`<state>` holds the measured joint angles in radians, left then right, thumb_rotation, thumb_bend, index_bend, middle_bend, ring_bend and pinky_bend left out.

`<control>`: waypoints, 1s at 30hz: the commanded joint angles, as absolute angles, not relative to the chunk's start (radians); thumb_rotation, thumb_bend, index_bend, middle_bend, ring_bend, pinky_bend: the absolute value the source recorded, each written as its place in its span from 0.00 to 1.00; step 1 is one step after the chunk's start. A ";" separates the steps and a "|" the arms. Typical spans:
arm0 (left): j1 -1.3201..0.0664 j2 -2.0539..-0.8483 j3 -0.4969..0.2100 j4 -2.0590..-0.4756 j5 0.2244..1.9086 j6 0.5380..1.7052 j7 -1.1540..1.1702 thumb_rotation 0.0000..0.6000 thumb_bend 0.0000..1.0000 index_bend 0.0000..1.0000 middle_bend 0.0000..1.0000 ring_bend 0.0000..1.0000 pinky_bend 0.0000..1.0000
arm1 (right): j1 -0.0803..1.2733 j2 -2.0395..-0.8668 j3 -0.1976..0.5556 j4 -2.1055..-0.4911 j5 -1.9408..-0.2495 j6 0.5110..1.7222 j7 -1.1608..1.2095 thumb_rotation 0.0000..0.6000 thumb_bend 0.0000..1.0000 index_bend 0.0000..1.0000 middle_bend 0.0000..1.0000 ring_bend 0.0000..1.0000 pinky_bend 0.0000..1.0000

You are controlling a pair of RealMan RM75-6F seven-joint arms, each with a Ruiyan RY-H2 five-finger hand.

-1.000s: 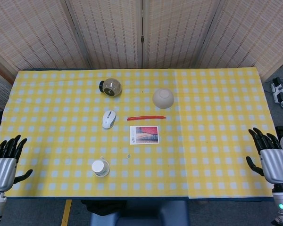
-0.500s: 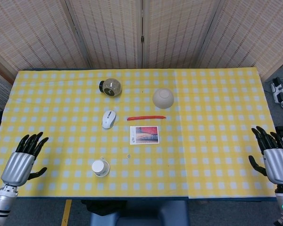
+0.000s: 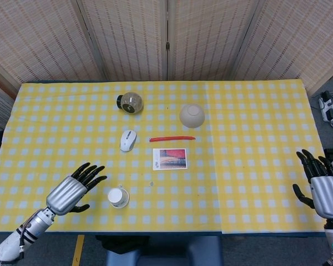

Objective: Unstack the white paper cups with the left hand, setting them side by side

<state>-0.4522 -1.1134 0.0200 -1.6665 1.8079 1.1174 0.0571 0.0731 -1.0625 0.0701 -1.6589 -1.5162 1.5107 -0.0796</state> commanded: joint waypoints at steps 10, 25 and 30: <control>-0.596 -1.133 0.032 -1.710 1.786 0.942 -0.010 1.00 0.35 0.21 0.03 0.01 0.00 | 0.063 -1.066 0.067 -1.645 -1.524 1.525 -0.060 1.00 0.38 0.07 0.11 0.19 0.13; -0.657 -1.167 0.027 -1.708 1.705 0.870 0.042 1.00 0.37 0.24 0.04 0.02 0.01 | 0.059 -1.075 0.065 -1.615 -1.520 1.521 -0.026 1.00 0.38 0.07 0.11 0.19 0.13; -0.657 -1.162 0.032 -1.713 1.686 0.874 0.059 1.00 0.38 0.25 0.05 0.02 0.01 | 0.058 -1.077 0.064 -1.610 -1.519 1.519 -0.021 1.00 0.38 0.07 0.11 0.19 0.13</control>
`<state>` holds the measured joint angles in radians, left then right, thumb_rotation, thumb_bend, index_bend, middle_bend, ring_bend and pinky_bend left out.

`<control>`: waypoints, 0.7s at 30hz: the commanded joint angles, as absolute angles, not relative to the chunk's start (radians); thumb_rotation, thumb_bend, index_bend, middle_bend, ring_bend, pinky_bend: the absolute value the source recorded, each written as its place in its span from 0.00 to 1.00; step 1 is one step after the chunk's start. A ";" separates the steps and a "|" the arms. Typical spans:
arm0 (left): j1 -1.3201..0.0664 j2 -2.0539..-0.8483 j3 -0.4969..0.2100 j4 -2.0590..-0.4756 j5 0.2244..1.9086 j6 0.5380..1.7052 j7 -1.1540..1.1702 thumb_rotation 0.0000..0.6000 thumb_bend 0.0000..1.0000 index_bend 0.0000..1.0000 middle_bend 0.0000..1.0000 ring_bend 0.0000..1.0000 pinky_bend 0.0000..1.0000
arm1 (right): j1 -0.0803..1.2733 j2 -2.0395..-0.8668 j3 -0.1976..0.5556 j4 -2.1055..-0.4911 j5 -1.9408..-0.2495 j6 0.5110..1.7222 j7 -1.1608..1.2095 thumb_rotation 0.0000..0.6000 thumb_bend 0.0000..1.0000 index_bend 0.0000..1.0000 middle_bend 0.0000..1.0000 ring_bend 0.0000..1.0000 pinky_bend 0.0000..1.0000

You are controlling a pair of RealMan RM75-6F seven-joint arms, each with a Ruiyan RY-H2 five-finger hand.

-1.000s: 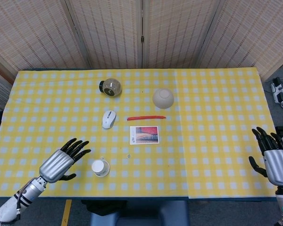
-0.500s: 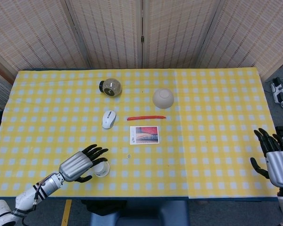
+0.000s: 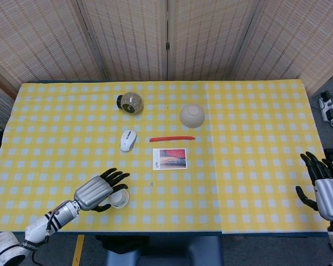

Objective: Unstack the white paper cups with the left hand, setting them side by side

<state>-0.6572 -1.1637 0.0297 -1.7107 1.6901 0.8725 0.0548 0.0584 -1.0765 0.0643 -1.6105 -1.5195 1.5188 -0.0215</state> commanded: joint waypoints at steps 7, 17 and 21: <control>-0.665 -1.170 0.037 -1.710 1.666 0.871 0.075 1.00 0.39 0.27 0.06 0.03 0.01 | 0.057 -1.080 0.064 -1.601 -1.517 1.517 -0.011 1.00 0.38 0.07 0.11 0.19 0.13; -0.667 -1.174 0.042 -1.705 1.650 0.883 0.086 1.00 0.39 0.28 0.06 0.03 0.02 | 0.053 -1.081 0.064 -1.597 -1.514 1.518 -0.004 1.00 0.38 0.07 0.11 0.19 0.13; -0.669 -1.175 0.045 -1.705 1.647 0.885 0.091 1.00 0.39 0.29 0.06 0.04 0.02 | 0.053 -1.080 0.064 -1.596 -1.515 1.518 -0.003 1.00 0.38 0.07 0.11 0.19 0.13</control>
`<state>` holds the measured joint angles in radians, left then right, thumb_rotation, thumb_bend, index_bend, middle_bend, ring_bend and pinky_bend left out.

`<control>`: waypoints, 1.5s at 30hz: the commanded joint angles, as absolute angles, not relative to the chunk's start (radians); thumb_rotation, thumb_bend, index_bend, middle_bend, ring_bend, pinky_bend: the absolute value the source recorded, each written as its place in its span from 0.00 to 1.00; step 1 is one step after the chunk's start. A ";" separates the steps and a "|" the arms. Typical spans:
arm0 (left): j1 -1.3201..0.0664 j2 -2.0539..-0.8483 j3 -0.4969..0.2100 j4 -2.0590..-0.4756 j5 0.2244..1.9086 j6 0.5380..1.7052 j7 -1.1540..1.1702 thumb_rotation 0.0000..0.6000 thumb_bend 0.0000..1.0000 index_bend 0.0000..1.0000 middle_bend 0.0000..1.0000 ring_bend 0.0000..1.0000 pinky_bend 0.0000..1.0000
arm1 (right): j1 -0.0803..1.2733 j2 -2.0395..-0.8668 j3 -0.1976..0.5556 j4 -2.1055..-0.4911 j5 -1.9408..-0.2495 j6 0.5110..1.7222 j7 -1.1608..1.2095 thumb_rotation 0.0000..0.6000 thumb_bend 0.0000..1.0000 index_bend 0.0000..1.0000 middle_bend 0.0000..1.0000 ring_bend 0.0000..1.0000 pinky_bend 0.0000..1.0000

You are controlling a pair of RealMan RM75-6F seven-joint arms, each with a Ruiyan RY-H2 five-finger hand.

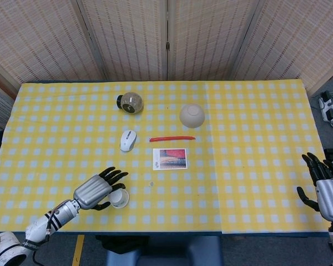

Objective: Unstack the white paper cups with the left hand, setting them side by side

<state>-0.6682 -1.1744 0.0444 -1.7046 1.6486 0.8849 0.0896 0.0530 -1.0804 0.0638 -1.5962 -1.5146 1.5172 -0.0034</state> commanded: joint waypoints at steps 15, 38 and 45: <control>-0.671 -1.181 0.055 -1.693 1.640 0.899 0.090 1.00 0.41 0.34 0.08 0.04 0.03 | 0.052 -1.078 0.063 -1.596 -1.519 1.518 0.005 1.00 0.38 0.07 0.11 0.19 0.13; -0.670 -1.123 0.048 -1.731 1.639 0.945 0.100 1.00 0.44 0.39 0.11 0.06 0.04 | 0.047 -1.072 0.065 -1.605 -1.519 1.525 0.003 1.00 0.38 0.07 0.11 0.19 0.13; -0.663 -1.056 0.031 -1.787 1.607 0.959 0.122 1.00 0.46 0.39 0.11 0.06 0.03 | 0.043 -1.073 0.066 -1.602 -1.518 1.529 0.007 1.00 0.38 0.07 0.11 0.19 0.13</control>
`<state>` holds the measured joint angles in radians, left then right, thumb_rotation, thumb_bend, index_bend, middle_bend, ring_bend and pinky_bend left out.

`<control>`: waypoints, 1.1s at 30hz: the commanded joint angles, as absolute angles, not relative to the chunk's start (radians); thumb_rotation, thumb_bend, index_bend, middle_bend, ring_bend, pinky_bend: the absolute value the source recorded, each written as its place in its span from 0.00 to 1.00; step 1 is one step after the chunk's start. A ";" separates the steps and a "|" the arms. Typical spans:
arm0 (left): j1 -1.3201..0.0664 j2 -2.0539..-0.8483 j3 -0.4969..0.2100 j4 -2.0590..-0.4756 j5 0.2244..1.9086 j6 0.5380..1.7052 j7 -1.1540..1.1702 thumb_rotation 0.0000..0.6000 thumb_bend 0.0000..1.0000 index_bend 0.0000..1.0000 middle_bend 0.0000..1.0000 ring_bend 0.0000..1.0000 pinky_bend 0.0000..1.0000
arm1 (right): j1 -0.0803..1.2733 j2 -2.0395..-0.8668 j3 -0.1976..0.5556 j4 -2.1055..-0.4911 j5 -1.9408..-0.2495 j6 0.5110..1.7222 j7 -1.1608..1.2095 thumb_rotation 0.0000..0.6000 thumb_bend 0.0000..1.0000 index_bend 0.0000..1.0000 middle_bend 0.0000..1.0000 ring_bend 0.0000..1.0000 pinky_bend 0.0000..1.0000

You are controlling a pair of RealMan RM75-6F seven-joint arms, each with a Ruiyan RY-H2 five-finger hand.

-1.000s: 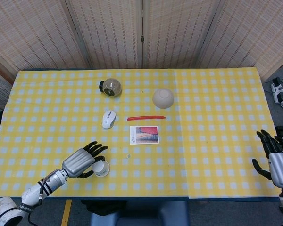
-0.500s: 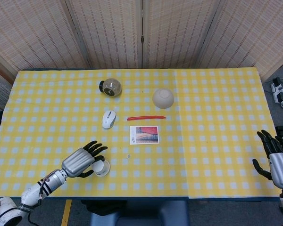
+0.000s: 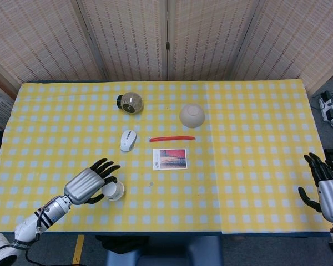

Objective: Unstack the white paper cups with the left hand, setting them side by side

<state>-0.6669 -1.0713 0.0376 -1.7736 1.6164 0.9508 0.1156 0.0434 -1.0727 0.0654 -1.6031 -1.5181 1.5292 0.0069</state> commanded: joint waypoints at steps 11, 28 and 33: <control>-0.685 -1.100 -0.018 -1.734 1.501 0.914 0.186 1.00 0.50 0.39 0.12 0.07 0.03 | 0.046 -1.075 0.067 -1.595 -1.518 1.524 0.016 1.00 0.38 0.07 0.11 0.19 0.12; -0.696 -1.071 -0.055 -1.748 1.380 0.863 0.128 1.00 0.53 0.39 0.15 0.11 0.05 | 0.045 -1.080 0.066 -1.587 -1.516 1.521 0.023 1.00 0.38 0.07 0.11 0.19 0.13; -0.699 -1.073 -0.046 -1.729 1.397 0.844 0.082 1.00 0.60 0.39 0.16 0.13 0.06 | 0.048 -1.080 0.067 -1.588 -1.516 1.517 0.021 1.00 0.38 0.07 0.11 0.19 0.13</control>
